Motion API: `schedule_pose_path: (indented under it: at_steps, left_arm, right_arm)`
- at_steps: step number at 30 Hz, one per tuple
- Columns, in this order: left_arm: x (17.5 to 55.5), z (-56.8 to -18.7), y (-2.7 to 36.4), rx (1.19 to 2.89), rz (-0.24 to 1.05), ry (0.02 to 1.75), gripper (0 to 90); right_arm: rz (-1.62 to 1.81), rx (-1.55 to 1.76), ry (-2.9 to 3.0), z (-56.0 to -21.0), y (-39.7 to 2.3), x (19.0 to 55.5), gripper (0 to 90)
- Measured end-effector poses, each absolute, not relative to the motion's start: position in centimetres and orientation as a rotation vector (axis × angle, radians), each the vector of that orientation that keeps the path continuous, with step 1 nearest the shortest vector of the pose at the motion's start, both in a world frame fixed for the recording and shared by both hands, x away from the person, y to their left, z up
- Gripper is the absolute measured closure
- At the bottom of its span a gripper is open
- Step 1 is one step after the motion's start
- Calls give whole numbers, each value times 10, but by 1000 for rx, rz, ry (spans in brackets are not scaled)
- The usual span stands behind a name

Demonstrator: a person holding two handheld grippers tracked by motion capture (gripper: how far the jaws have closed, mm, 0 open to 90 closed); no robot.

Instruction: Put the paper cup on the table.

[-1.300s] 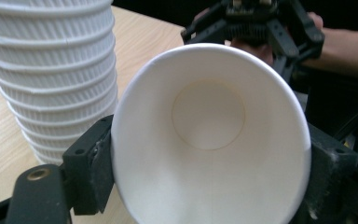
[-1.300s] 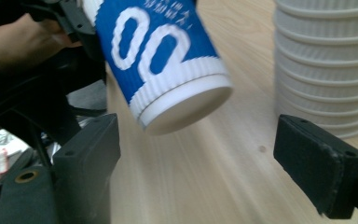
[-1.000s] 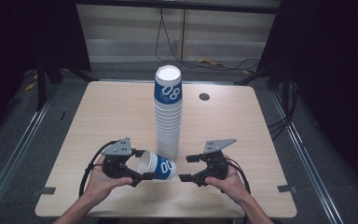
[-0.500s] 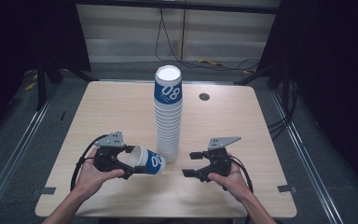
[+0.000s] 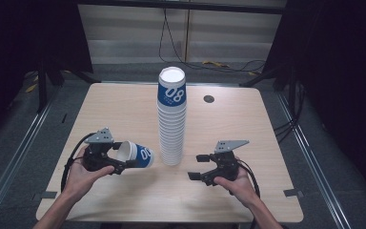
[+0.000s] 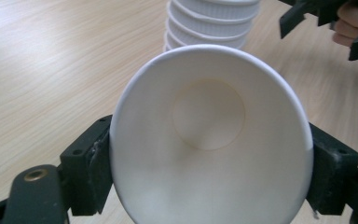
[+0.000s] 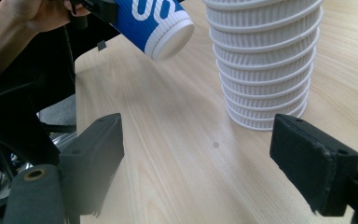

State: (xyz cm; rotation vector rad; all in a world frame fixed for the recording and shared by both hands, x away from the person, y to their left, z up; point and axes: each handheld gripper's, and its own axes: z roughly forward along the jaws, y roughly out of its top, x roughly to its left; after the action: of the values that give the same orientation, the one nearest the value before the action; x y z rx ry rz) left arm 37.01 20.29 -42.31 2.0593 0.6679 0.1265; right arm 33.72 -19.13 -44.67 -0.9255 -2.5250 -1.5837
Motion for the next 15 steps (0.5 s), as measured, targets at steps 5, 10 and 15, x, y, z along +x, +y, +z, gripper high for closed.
schedule_pose_path:
  at_steps: [5,10,15]
  left_arm:
    - [380,-420,207,2084,182,713,184]
    - [391,-412,208,2104,226,748,185]
    - [398,-410,206,2112,215,766,185]
  right_arm:
    - [-1579,-937,-2544,-445,-189,336,182]
    - [-1592,-981,-2566,-445,-191,335,177]
    - [-1607,-1019,-2584,-443,-200,328,192]
